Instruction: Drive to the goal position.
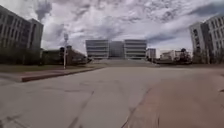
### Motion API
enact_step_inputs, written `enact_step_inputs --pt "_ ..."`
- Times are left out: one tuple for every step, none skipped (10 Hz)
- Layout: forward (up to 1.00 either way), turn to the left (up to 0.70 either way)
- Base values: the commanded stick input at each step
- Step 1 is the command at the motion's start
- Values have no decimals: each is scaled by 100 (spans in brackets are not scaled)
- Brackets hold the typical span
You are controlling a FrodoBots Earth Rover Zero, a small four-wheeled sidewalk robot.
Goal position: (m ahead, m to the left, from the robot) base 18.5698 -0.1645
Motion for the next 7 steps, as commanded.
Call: enact_step_inputs --pt "100 0" --pt "100 0" --pt "100 0" --pt "100 0" --pt "100 0" --pt "100 0" --pt "100 0"
